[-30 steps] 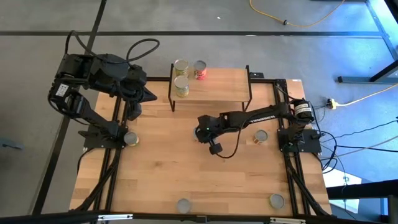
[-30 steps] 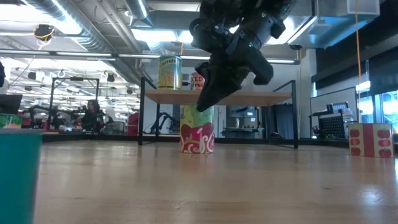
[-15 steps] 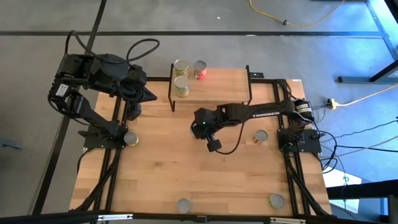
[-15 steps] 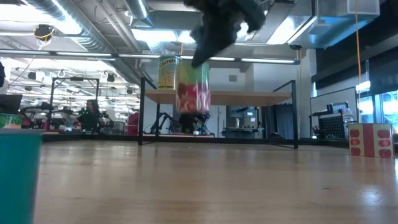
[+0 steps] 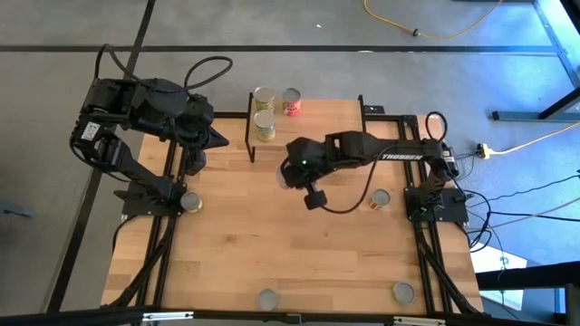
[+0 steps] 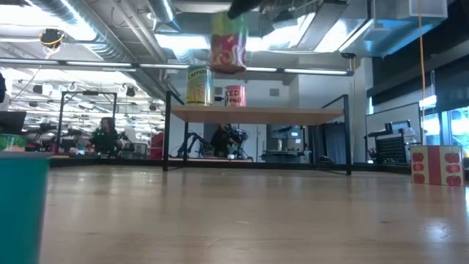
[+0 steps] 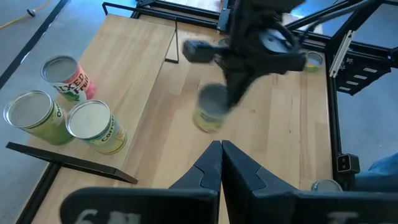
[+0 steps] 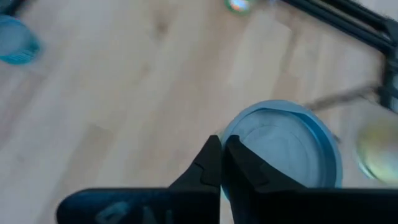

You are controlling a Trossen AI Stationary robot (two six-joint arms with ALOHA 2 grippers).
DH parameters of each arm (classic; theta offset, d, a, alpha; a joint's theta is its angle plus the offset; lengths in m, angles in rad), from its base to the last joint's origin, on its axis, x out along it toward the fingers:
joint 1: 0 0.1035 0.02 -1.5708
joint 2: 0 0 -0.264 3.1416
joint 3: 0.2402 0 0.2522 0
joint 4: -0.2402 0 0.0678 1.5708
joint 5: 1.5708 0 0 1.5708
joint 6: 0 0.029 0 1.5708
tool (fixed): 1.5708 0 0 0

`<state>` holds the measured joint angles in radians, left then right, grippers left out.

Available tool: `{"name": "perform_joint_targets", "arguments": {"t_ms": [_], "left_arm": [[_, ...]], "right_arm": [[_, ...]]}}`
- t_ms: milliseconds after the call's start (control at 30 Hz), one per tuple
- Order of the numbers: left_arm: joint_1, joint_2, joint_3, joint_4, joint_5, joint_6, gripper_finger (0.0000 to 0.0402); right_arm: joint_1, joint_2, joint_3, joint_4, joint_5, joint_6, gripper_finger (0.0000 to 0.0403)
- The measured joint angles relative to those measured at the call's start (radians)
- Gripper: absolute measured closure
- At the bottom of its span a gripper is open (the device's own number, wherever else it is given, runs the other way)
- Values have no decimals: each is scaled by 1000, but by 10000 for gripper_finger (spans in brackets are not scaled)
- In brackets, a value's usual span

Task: Pick and place cans onto a shelf
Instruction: Put the canned spaghetti sauce on the shelf

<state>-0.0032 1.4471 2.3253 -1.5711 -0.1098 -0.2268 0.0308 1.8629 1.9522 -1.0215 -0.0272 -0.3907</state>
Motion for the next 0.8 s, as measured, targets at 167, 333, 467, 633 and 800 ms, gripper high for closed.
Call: {"name": "perform_joint_targets", "arguments": {"t_ms": [167, 333, 467, 633, 800], "left_arm": [[0, 0, 0, 0, 0, 0, 401], [0, 0, 0, 0, 0, 0, 401], [0, 0, 0, 0, 0, 1, 401], [0, 0, 0, 0, 0, 1, 401], [0, 0, 0, 0, 0, 1, 401]], "right_arm": [[-44, 0, 11, -30, 87, 1, 395], [-111, 0, 11, -22, 122, 2, 395], [-168, 0, 11, -15, 161, 4, 395], [-235, 4, 11, 15, 139, -3, 396], [-292, 5, 11, 42, 40, -2, 396]]}}
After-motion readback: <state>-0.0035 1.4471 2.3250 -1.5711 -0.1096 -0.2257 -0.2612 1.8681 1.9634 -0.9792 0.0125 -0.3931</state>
